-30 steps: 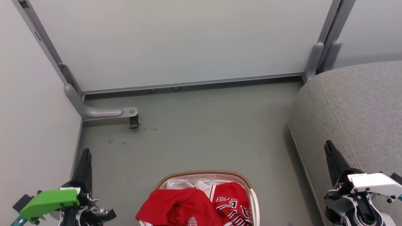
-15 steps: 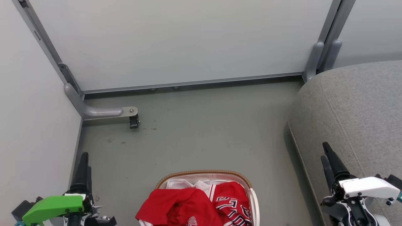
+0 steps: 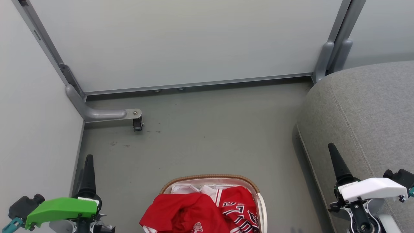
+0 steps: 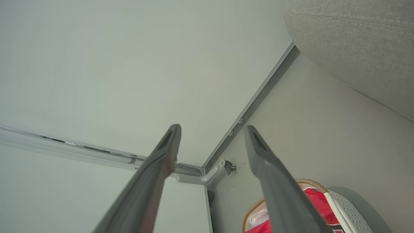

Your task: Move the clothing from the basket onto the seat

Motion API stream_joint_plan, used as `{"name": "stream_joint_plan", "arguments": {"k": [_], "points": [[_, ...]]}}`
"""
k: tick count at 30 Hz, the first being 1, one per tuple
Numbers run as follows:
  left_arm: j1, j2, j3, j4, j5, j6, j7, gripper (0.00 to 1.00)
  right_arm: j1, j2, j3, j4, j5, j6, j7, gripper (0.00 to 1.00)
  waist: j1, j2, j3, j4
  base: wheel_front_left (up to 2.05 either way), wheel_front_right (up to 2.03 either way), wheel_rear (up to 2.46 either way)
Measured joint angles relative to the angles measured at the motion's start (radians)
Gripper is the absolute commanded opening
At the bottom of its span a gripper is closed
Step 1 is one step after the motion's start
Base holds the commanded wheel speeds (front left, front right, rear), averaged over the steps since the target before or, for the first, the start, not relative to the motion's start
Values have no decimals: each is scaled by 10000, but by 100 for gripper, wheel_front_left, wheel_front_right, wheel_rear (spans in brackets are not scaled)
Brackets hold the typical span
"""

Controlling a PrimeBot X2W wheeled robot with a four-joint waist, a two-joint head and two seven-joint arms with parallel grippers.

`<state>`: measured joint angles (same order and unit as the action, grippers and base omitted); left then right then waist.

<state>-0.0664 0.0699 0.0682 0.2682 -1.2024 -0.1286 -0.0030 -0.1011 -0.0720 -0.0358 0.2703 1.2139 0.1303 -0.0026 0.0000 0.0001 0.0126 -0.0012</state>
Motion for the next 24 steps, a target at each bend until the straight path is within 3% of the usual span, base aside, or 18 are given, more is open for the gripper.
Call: {"name": "stream_joint_plan", "arguments": {"k": [24], "points": [[155,391,-589,157,4303,-2,-861,100,-125,-182,347,82,-4274,0,-838,100,0,0,-3,-59,0,0,0]]}}
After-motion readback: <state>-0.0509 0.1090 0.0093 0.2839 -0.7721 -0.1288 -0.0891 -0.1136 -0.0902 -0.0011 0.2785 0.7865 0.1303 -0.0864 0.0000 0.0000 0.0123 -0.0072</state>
